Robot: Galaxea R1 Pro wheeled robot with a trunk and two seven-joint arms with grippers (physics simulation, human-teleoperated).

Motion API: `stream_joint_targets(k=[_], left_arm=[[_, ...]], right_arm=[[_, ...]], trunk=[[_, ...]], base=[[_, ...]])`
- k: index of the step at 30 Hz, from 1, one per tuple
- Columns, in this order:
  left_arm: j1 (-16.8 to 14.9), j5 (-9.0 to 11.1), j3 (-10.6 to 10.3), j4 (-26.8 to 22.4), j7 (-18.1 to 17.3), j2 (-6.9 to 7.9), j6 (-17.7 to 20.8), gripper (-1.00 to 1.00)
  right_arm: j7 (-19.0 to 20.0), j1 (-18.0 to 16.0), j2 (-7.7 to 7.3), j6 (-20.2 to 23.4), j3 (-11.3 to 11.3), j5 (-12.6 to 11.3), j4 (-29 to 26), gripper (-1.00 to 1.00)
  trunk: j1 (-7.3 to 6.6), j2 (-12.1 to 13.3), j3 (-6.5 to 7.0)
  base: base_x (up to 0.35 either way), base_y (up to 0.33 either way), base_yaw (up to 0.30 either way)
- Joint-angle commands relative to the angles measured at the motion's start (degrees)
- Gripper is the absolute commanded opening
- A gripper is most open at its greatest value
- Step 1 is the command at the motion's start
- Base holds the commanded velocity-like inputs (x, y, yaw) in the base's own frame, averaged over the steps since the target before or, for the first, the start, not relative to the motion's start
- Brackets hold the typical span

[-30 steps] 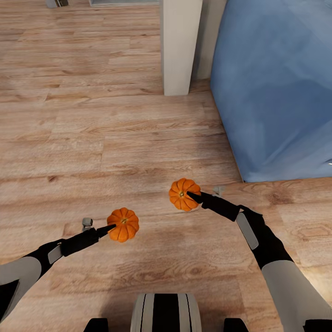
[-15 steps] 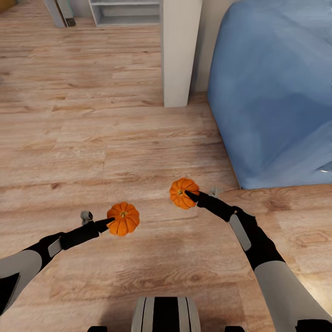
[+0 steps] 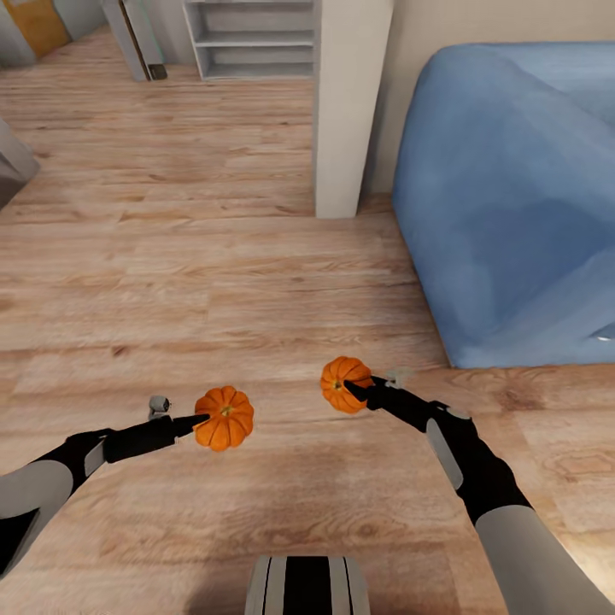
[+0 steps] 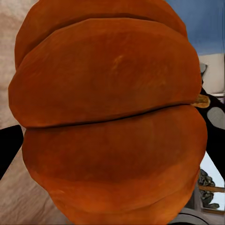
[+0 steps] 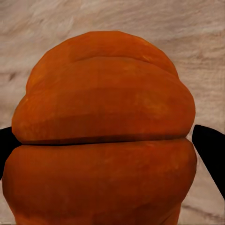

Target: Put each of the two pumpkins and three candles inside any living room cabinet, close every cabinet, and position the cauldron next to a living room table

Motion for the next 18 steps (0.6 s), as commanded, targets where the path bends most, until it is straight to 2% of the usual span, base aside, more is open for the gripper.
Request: stream_joint_targets(k=[1, 6, 18], left_arm=[[0.0, -0.1, -0.1, 0.0, 0.0, -0.05, 0.0, -1.00], [0.0, -1.0, -0.1, 0.0, 0.0, -0.12, 0.0, -1.00], [0.1, -1.2, -0.2, 0.0, 0.3, -0.59, 0.2, -1.00]], right_arm=[[-0.1, 0.0, 0.05, 0.0, 0.0, 0.6, 0.0, -1.00], [-0.2, 0.0, 0.12, 0.2, 0.0, 5.4, 0.0, -1.00], [-0.8, 0.0, 0.10, 0.0, -0.1, 6.2, 0.8, -1.00]], trunk=[[-0.02, 0.0, 0.23], [-0.15, 0.1, 1.34], [-0.46, 0.2, 3.99]], base=[[0.000, 0.000, 0.277], [0.000, 0.000, 0.284], [0.000, 0.000, 0.286]])
